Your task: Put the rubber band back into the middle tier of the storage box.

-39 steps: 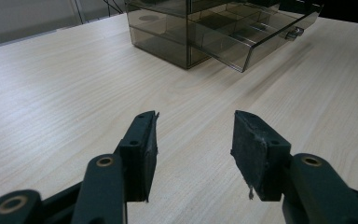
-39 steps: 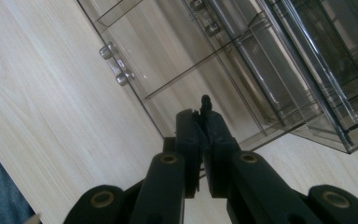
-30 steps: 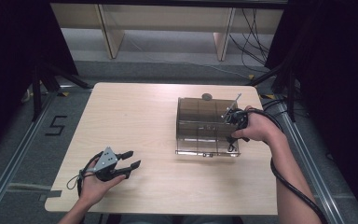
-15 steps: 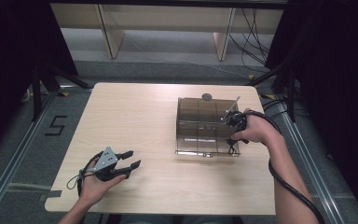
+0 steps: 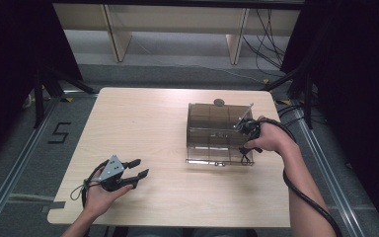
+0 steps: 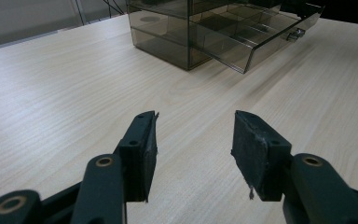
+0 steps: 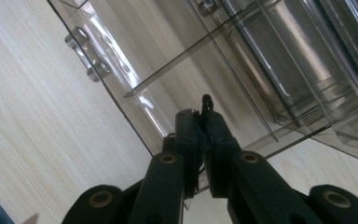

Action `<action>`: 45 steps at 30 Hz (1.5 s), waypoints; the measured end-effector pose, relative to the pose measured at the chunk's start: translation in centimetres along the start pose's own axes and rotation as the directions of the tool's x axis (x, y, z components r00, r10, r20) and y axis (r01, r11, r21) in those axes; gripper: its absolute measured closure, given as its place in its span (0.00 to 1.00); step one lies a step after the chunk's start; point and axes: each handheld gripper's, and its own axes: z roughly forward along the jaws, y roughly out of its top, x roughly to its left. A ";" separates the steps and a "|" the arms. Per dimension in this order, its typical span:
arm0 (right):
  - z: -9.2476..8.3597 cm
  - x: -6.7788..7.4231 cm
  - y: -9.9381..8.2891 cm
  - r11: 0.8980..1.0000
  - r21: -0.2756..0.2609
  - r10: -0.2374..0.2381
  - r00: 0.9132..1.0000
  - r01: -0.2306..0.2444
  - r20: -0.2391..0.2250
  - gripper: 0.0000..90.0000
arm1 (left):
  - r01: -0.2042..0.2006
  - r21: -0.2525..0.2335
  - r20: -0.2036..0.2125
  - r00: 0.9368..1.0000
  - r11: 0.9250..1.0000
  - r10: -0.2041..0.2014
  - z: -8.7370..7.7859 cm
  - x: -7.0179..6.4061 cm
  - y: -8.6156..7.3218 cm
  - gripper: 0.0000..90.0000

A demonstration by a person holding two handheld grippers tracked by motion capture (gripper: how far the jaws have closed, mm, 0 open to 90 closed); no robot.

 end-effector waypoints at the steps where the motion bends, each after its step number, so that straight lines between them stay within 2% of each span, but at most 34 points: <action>1: 0.0 0.1 0.0 1.000 0.003 0.013 1.000 -0.013 0.006 0.96 | 0.001 0.000 0.000 1.000 1.000 -0.001 0.0 0.0 0.0 0.55; 3: 0.0 0.0 0.0 1.000 0.004 0.015 1.000 -0.014 -0.006 0.96 | 0.001 -0.001 0.000 1.000 1.000 -0.001 0.0 0.0 0.0 0.55; 4: 0.1 -0.1 0.0 1.000 0.005 0.014 1.000 -0.014 0.007 0.95 | -0.001 -0.001 -0.001 1.000 1.000 0.001 0.0 0.0 0.0 0.55; 5: 0.1 0.0 0.0 1.000 0.009 0.026 1.000 -0.026 -0.007 0.95 | 0.001 0.000 -0.001 1.000 1.000 -0.001 0.0 0.0 0.0 0.55; 7: 0.3 -0.3 0.0 1.000 0.012 0.013 1.000 -0.013 0.012 0.95 | -0.004 0.007 -0.011 1.000 1.000 0.004 -0.1 0.1 0.1 0.55; 10: 0.4 -0.2 0.0 1.000 0.006 0.021 1.000 -0.021 -0.003 0.94 | 0.000 0.001 -0.010 1.000 1.000 0.000 -0.1 0.1 0.1 0.54; 11: 0.5 -0.4 0.0 1.000 0.013 0.015 1.000 -0.015 0.010 0.94 | 0.000 0.001 -0.010 1.000 1.000 0.000 -0.1 0.1 0.1 0.54; 13: 0.5 -0.3 0.0 1.000 0.012 0.025 1.000 -0.025 -0.005 0.93 | -0.001 0.001 -0.010 1.000 1.000 0.001 -0.1 0.1 0.1 0.54; 14: 0.5 -0.3 0.0 0.999 0.015 0.030 1.000 -0.030 0.003 0.92 | -0.004 0.002 -0.010 1.000 1.000 0.004 -0.1 0.1 0.1 0.54; 18: 0.7 -0.5 0.0 1.000 0.017 0.015 1.000 -0.015 0.006 0.90 | -0.003 0.001 -0.010 1.000 1.000 0.003 -0.1 0.1 0.1 0.54; 19: 0.7 -0.4 0.0 0.999 0.012 0.043 0.999 -0.043 -0.001 0.90 | -0.002 0.001 -0.010 1.000 1.000 0.002 -0.1 0.1 0.1 0.54; 20: 0.7 -0.4 0.0 0.999 0.011 0.045 0.999 -0.045 -0.009 0.90 | 0.000 0.000 -0.010 1.000 1.000 0.000 -0.1 0.1 0.1 0.54; 22: 0.8 -0.6 0.0 1.000 0.016 0.016 1.000 -0.016 0.011 0.90 | 0.001 0.001 -0.011 1.000 1.000 -0.001 -0.1 0.1 0.1 0.54; 23: 0.8 -0.6 0.0 1.000 0.017 0.023 1.000 -0.023 0.010 0.90 | 0.001 0.002 -0.010 1.000 1.000 -0.001 -0.1 0.1 0.1 0.54; 25: 0.7 -0.4 0.0 0.999 0.006 0.053 0.999 -0.053 -0.003 0.90 | 0.000 0.001 -0.010 1.000 1.000 0.000 -0.1 0.1 0.1 0.54; 27: 0.6 -0.5 -0.1 1.000 0.004 0.031 0.999 -0.031 0.010 0.89 | -0.001 0.000 -0.010 1.000 1.000 0.001 -0.1 0.1 0.1 0.54; 28: 0.4 -0.4 0.0 0.999 0.005 0.046 0.999 -0.046 0.018 0.89 | -0.001 0.000 -0.010 1.000 1.000 0.001 0.0 0.1 0.1 0.54; 29: 0.4 -0.5 -0.1 1.000 0.002 0.029 0.999 -0.029 0.016 0.89 | -0.003 0.001 -0.009 1.000 1.000 0.003 0.0 0.1 0.1 0.54; 31: 0.2 -0.2 -0.1 0.999 -0.003 0.054 0.999 -0.054 0.007 0.88 | -0.002 -0.003 -0.004 1.000 1.000 0.002 0.0 0.1 0.1 0.54; 34: 0.1 -0.4 -0.2 1.000 -0.008 0.025 0.999 -0.025 0.019 0.87 | -0.004 0.001 -0.011 1.000 1.000 0.004 0.0 0.1 0.1 0.54; 35: -0.1 -0.1 -0.2 0.998 -0.009 0.057 0.998 -0.056 0.015 0.87 | -0.001 0.000 -0.011 1.000 1.000 0.001 0.0 0.1 0.1 0.54; 36: -0.1 -0.2 -0.3 0.999 -0.013 0.042 0.999 -0.042 0.013 0.86 | 0.000 0.001 -0.011 1.000 1.000 0.000 -0.1 0.1 0.1 0.54; 37: -0.3 0.0 -0.3 0.998 -0.009 0.058 0.998 -0.058 0.016 0.86 | 0.001 0.001 -0.008 1.000 1.000 -0.001 0.0 0.1 0.1 0.54; 38: -0.4 0.0 -0.4 0.999 -0.018 0.044 0.999 -0.044 0.021 0.85 | 0.003 -0.001 -0.007 1.000 1.000 -0.003 0.0 0.1 0.1 0.54; 41: -0.8 0.3 -0.6 0.998 -0.015 0.061 0.998 -0.060 0.019 0.84 | 0.000 -0.002 -0.006 1.000 1.000 0.000 0.1 0.2 0.0 0.54; 42: -0.9 0.3 -0.7 0.999 -0.019 0.041 0.999 -0.041 0.019 0.83 | -0.002 0.003 -0.012 1.000 1.000 0.002 0.0 0.1 0.0 0.54; 44: -1.2 0.4 -0.9 0.999 -0.001 0.034 0.998 -0.034 0.043 0.82 | -0.003 0.006 -0.012 1.000 1.000 0.003 0.0 0.1 0.0 0.54; 45: -1.2 0.5 -1.1 0.999 -0.008 0.031 0.998 -0.031 0.046 0.81 | -0.001 0.005 -0.013 1.000 1.000 0.001 0.0 0.1 0.0 0.54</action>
